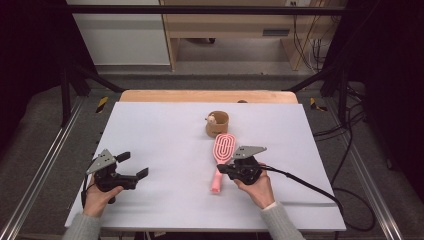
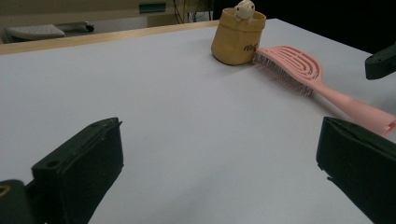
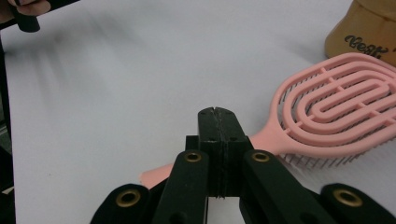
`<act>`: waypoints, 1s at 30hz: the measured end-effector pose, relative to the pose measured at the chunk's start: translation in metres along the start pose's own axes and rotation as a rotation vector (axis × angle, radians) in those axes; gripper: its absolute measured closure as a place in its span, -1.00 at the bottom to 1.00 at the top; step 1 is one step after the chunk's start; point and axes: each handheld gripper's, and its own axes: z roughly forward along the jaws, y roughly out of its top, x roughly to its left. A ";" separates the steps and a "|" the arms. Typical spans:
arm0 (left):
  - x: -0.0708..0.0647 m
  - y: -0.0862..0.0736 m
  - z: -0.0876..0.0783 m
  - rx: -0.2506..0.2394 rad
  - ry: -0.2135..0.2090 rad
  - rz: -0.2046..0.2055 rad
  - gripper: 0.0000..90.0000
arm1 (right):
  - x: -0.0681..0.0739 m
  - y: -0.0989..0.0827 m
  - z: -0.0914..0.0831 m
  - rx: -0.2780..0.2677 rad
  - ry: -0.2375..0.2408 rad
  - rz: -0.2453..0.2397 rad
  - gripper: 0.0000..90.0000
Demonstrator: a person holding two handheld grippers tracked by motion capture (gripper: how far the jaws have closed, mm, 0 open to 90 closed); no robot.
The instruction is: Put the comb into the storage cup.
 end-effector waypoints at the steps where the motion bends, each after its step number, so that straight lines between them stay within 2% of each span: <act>1: 0.000 0.000 0.000 0.000 0.001 0.001 -0.99 | 0.001 0.001 0.002 0.004 0.001 -0.004 1.00; 3: 0.000 0.000 0.000 -0.001 0.000 0.000 -0.99 | 0.003 0.002 0.005 0.004 0.014 -0.005 1.00; 15: 0.000 0.000 0.000 0.000 0.001 0.001 -0.99 | 0.013 -0.001 0.030 0.094 0.042 -0.041 1.00; 24: 0.000 0.000 0.000 0.001 0.000 0.002 -0.99 | 0.014 -0.004 0.033 0.152 0.044 -0.049 1.00; 30: 0.000 0.000 0.000 -0.001 -0.001 0.002 -0.99 | 0.014 -0.005 0.031 0.183 0.027 -0.062 1.00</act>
